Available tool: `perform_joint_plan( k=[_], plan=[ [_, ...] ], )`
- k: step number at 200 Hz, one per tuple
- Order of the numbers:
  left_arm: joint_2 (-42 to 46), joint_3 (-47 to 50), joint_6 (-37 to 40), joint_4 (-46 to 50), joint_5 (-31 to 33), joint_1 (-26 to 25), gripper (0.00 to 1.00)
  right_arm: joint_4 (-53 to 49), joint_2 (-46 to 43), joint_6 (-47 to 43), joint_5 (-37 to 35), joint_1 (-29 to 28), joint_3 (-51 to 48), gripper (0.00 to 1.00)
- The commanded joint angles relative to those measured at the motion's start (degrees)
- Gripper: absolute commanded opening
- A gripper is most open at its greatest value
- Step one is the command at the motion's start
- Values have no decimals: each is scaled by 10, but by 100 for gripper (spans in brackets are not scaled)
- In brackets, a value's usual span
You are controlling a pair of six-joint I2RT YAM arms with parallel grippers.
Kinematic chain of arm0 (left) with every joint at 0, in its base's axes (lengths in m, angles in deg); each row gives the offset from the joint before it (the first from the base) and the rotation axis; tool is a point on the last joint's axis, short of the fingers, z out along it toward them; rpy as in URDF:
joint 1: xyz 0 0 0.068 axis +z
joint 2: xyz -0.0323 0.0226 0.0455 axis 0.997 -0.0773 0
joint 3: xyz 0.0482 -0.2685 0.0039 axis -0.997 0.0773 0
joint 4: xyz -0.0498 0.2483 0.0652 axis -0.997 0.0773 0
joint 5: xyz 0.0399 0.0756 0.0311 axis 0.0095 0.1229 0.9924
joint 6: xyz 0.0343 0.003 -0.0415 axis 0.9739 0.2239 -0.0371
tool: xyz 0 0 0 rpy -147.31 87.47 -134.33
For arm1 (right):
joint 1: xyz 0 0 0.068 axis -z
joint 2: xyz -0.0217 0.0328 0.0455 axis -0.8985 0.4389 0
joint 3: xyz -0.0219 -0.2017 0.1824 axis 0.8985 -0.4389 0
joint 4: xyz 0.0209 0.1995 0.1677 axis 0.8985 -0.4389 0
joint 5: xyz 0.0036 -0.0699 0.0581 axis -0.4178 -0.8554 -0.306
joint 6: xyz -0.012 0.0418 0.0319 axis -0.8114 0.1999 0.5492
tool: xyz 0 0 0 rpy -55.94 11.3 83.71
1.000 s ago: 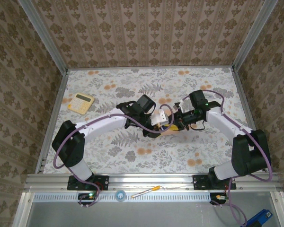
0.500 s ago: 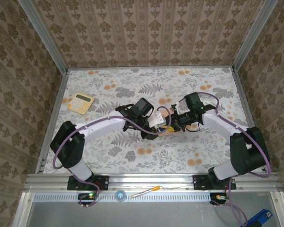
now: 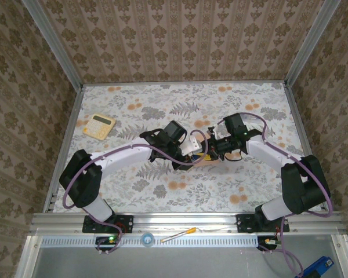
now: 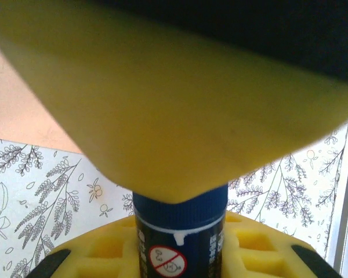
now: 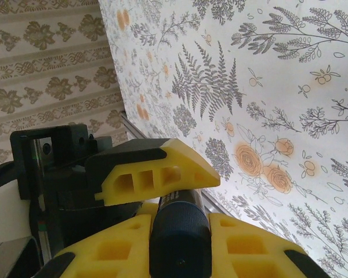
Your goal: Place the letter into the envelope and seal it
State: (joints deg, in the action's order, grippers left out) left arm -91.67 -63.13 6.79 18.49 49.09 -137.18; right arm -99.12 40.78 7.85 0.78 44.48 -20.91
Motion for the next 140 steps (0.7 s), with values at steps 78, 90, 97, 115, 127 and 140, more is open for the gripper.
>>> perform_joint_plan(
  k=[78,90,97,115,127,140],
  plan=[
    [20,-34,3,-187,-31,-8,0,85,22,61,60,-98,-16,20],
    [21,-32,2,-189,-29,-7,0,91,24,66,59,-102,-16,20],
    [23,-29,1,-192,-28,-7,0,96,24,70,58,-104,-17,20],
    [28,-25,-1,-197,-25,-6,0,105,28,76,56,-110,-17,19],
    [31,-22,-3,-201,-25,-4,0,106,30,76,55,-112,-17,19],
    [33,-20,-3,-201,-25,-3,0,105,30,75,52,-112,-19,19]
  ],
)
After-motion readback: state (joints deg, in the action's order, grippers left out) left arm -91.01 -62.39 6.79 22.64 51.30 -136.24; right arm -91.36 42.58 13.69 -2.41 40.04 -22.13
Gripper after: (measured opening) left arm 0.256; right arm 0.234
